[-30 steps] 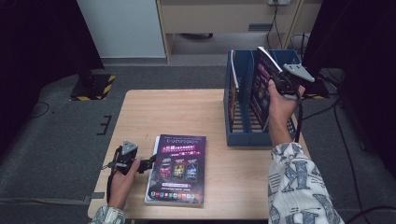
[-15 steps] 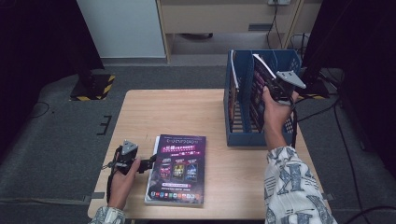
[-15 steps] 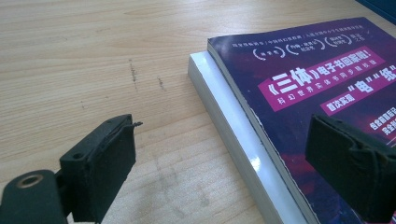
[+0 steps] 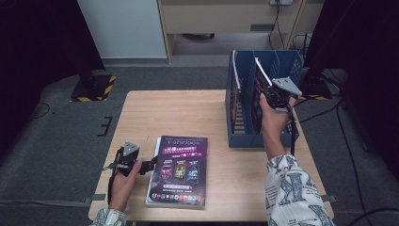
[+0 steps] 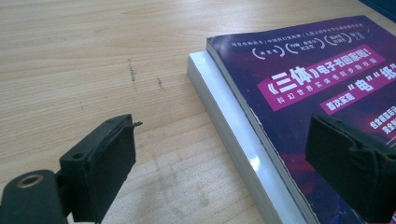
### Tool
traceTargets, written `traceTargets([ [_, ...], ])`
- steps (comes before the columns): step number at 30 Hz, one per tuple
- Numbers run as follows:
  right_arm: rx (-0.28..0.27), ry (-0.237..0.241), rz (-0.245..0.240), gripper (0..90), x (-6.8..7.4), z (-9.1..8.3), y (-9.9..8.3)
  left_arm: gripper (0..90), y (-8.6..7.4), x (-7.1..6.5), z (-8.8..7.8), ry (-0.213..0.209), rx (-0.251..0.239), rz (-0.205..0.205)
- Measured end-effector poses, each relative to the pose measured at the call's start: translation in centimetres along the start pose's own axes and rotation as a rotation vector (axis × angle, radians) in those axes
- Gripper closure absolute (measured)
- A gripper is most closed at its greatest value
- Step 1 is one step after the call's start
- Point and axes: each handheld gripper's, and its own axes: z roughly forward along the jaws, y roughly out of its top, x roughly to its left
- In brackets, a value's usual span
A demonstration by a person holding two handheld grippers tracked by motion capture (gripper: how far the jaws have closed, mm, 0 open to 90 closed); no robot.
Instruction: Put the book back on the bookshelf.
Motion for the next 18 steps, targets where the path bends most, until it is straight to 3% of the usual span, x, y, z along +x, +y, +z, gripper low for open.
traceTargets([
  [11, -0.018, 0.014, 0.003, 82.1, 0.84, -0.32, -0.73, 8.0, -0.01, -0.02, 0.03, -0.002, 0.0, 0.0],
  [18, -0.018, -0.042, -0.017, 82.8, 0.01, -0.35, -0.42, 8.2, -0.01, 0.01, 0.04, -0.003, 0.001, -0.001],
])
